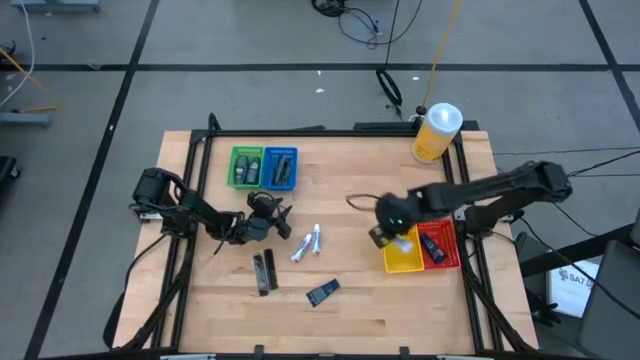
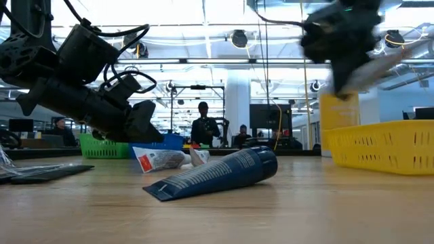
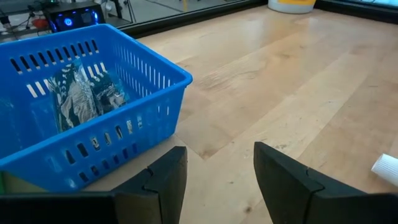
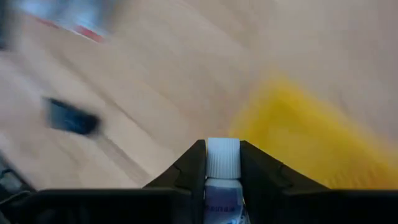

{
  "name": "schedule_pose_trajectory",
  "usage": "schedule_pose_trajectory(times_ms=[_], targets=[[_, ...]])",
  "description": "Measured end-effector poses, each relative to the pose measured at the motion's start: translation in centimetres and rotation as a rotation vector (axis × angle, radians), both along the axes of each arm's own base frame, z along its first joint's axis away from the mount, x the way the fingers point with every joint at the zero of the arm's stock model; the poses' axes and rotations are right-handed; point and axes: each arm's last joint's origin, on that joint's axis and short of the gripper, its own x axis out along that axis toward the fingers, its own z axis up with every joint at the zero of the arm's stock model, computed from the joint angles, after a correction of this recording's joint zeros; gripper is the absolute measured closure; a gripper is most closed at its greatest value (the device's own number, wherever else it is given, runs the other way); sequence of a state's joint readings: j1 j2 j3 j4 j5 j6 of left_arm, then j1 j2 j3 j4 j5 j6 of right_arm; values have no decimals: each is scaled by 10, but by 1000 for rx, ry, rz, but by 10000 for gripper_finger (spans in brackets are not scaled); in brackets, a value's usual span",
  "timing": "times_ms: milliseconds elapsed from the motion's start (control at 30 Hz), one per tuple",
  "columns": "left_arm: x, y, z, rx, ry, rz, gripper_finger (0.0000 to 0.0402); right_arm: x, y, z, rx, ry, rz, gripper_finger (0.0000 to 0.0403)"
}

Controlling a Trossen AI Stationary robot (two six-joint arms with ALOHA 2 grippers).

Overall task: Pick & Place Travel size toiletries
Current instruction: Put the white toothpaste into the yellow bin

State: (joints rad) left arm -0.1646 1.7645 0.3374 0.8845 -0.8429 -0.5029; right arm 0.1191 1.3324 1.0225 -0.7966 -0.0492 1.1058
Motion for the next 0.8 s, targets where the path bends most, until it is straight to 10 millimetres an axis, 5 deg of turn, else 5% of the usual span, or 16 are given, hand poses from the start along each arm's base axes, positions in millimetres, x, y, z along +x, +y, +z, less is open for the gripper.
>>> schedule_pose_trajectory(times_ms=[167, 433, 800], targets=[[0, 0, 0, -3, -2, 2, 218, -20, 20, -13, 58, 198, -287, 331], [0, 0, 0, -5, 0, -3, 217, -29, 29, -65, 27, 122, -487, 318], [-1, 0, -1, -3, 13, -3, 218, -35, 23, -72, -116, 63, -503, 272]])
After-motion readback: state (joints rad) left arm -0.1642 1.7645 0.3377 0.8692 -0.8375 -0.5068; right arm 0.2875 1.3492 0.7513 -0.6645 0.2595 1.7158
